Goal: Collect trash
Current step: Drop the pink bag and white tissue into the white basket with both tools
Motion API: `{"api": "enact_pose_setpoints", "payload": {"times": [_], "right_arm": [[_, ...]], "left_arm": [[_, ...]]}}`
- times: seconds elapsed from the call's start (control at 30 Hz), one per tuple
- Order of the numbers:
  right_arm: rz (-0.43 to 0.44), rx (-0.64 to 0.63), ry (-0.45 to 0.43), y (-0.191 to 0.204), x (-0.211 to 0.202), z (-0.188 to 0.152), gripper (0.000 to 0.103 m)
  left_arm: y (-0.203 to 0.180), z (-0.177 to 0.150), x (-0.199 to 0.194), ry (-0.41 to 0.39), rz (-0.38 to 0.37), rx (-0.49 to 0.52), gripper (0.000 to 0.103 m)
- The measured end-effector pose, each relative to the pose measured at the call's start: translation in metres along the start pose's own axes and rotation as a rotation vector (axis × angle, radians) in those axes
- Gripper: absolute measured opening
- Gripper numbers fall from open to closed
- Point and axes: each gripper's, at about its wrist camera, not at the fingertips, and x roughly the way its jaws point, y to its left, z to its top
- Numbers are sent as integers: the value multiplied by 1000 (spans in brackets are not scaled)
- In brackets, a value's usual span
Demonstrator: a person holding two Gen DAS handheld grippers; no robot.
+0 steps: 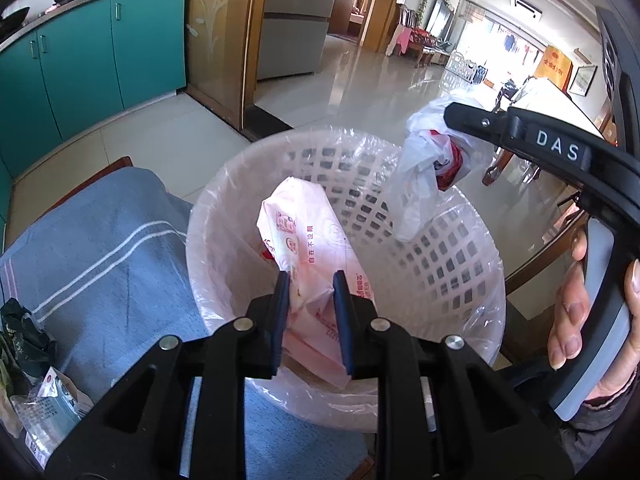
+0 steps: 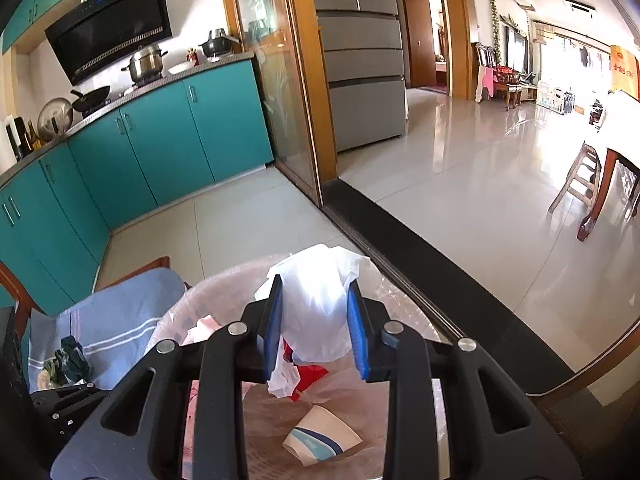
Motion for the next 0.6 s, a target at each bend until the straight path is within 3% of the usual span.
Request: {"api": "enact_pose_setpoints", "payload": {"times": [0.13,0.2,0.27,0.5,0.6], "right_arm": [[11,-2,23,2,4,0,30],[9,-14,25,3,3,0,32],[13,-17,28,4,3,0,41],[35,26,25,0,1,0,52],[51,37,23,4,2,1,57]], "left_arm": [[0,-1,2,7,0,4,26],[1,0,-1,5,-2,0,36],[3,1,-6,-8,6,-9,50],[12,5,-20,-46,16,-22,55],[22,7,-29,-65,54,-34,59]]}}
